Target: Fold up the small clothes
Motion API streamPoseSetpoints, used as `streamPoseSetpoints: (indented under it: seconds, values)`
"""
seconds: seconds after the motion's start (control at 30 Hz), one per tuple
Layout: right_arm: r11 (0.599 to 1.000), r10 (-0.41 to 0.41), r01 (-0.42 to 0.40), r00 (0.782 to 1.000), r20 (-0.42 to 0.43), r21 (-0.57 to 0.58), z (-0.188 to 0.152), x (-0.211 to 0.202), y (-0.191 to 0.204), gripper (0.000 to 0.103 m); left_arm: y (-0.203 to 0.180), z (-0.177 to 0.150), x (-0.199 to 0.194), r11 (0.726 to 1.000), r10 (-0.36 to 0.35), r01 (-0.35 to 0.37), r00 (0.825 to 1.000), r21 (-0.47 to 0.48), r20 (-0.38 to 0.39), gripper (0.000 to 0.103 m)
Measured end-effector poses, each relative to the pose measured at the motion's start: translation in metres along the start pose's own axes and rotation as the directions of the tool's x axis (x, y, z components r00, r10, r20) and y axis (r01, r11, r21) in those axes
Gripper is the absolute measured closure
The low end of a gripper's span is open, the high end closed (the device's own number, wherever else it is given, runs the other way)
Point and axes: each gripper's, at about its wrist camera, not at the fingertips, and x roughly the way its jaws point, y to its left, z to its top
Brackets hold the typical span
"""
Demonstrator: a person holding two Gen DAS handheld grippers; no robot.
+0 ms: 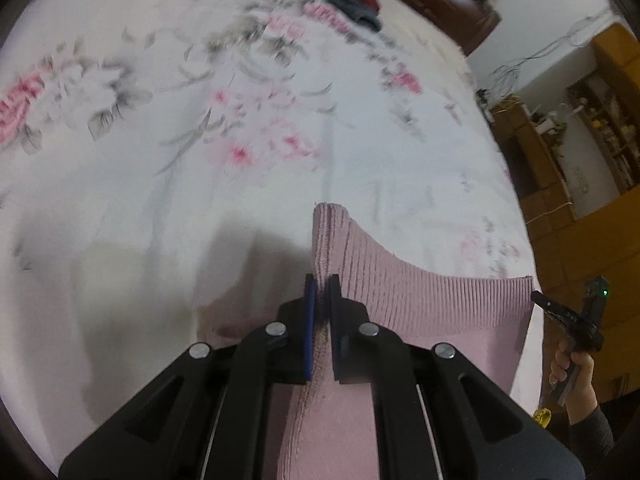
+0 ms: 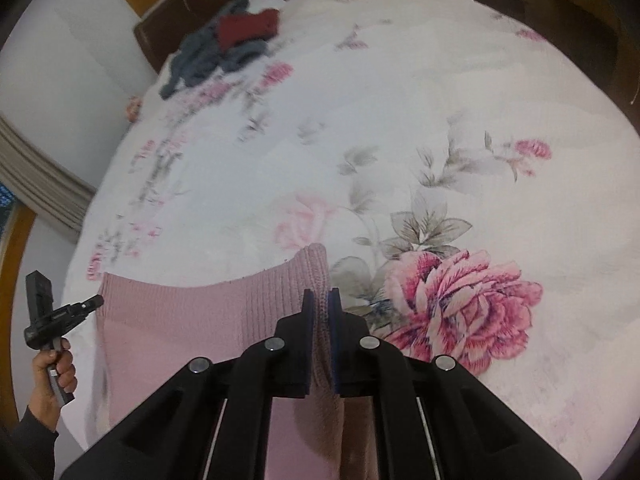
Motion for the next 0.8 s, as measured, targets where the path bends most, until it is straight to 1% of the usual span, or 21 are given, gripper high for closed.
streamPoseSetpoints:
  seconds: [0.13, 0.27, 0.3, 0.37, 0.4, 0.43, 0.47, 0.5, 0.53, 0.57, 0.6, 0.63, 0.67, 0.7, 0.73, 0.77, 0.8]
  values:
    - [0.999, -0.024, 0.025, 0.999, -0.037, 0.032, 0.000, 0.030, -0.018, 0.096, 0.018, 0.003, 0.033, 0.999, 0.042, -0.044, 0.997, -0.028, -0.057, 0.099]
    - [0.997, -0.045, 0.050, 0.996, -0.071, 0.062, -0.006, 0.056, -0.035, 0.097, 0.036, -0.002, 0.058, 0.994, 0.083, -0.090, 0.989, -0.057, -0.124, 0.098]
    - [0.996, -0.051, 0.057, 0.995, -0.082, 0.065, -0.008, 0.063, -0.038, 0.096, 0.038, -0.002, 0.060, 0.994, 0.077, -0.086, 0.988, -0.065, -0.134, 0.098]
    - [0.996, -0.040, 0.048, 0.994, -0.099, 0.073, -0.012, 0.068, -0.041, 0.096, 0.037, 0.000, 0.054, 0.994, 0.081, -0.089, 0.989, -0.067, -0.122, 0.096]
    - [0.996, -0.042, 0.049, 0.995, -0.088, 0.075, -0.012, 0.065, -0.041, 0.092, 0.032, 0.001, 0.043, 0.994, 0.088, -0.093, 0.992, -0.056, -0.087, 0.096]
    - [0.996, -0.041, 0.045, 0.998, -0.049, 0.082, -0.012, 0.053, -0.039, 0.090, 0.024, 0.001, 0.029, 0.997, 0.070, -0.071, 0.997, -0.036, -0.045, 0.095]
    - [0.996, -0.034, 0.035, 0.999, -0.008, 0.086, -0.012, 0.041, -0.038, 0.089, 0.014, 0.000, 0.017, 1.000, 0.025, -0.025, 1.000, -0.009, -0.015, 0.095]
    - [0.995, 0.000, -0.004, 0.999, 0.045, 0.096, -0.015, 0.025, -0.035, 0.089, 0.006, -0.003, 0.012, 0.999, -0.032, 0.032, 0.999, 0.007, -0.015, 0.095]
    - [0.993, 0.035, -0.041, 0.998, 0.055, 0.110, -0.019, 0.019, -0.034, 0.089, 0.001, -0.006, 0.012, 0.997, -0.075, 0.075, 0.997, 0.016, -0.030, 0.095]
    - [0.989, 0.081, -0.086, 0.996, 0.043, 0.121, -0.024, 0.019, -0.034, 0.089, -0.005, -0.011, 0.018, 0.994, -0.107, 0.109, 0.992, 0.029, -0.063, 0.095]
    - [0.985, 0.116, -0.117, 0.993, 0.012, 0.130, -0.031, 0.024, -0.032, 0.089, -0.007, -0.014, 0.025, 0.995, -0.090, 0.094, 0.993, 0.040, -0.082, 0.095]
    - [0.985, 0.120, -0.117, 0.993, -0.013, 0.130, -0.037, 0.029, -0.031, 0.089, -0.006, -0.017, 0.032, 0.997, -0.054, 0.059, 0.994, 0.047, -0.100, 0.095]
    - [0.985, 0.122, -0.114, 0.991, -0.047, 0.133, -0.042, 0.036, -0.032, 0.089, -0.002, -0.017, 0.037, 0.999, 0.007, -0.002, 0.995, 0.053, -0.103, 0.095]
    - [0.985, 0.109, -0.097, 0.991, -0.080, 0.144, -0.049, 0.045, -0.035, 0.093, 0.004, -0.016, 0.038, 0.998, 0.052, -0.048, 0.994, 0.043, -0.092, 0.095]
    - [0.985, 0.100, -0.087, 0.991, -0.083, 0.151, -0.050, 0.047, -0.039, 0.095, 0.013, -0.014, 0.035, 0.998, 0.058, -0.058, 0.995, 0.003, -0.076, 0.095]
    - [0.985, 0.094, -0.079, 0.992, -0.088, 0.156, -0.050, 0.049, -0.042, 0.101, 0.025, -0.011, 0.024, 0.995, 0.082, -0.084, 0.996, -0.059, -0.029, 0.096]
    - [0.985, 0.090, -0.074, 0.991, -0.094, 0.155, -0.050, 0.051, -0.043, 0.101, 0.032, -0.008, 0.010, 0.991, 0.093, -0.091, 0.996, -0.095, 0.015, 0.096]
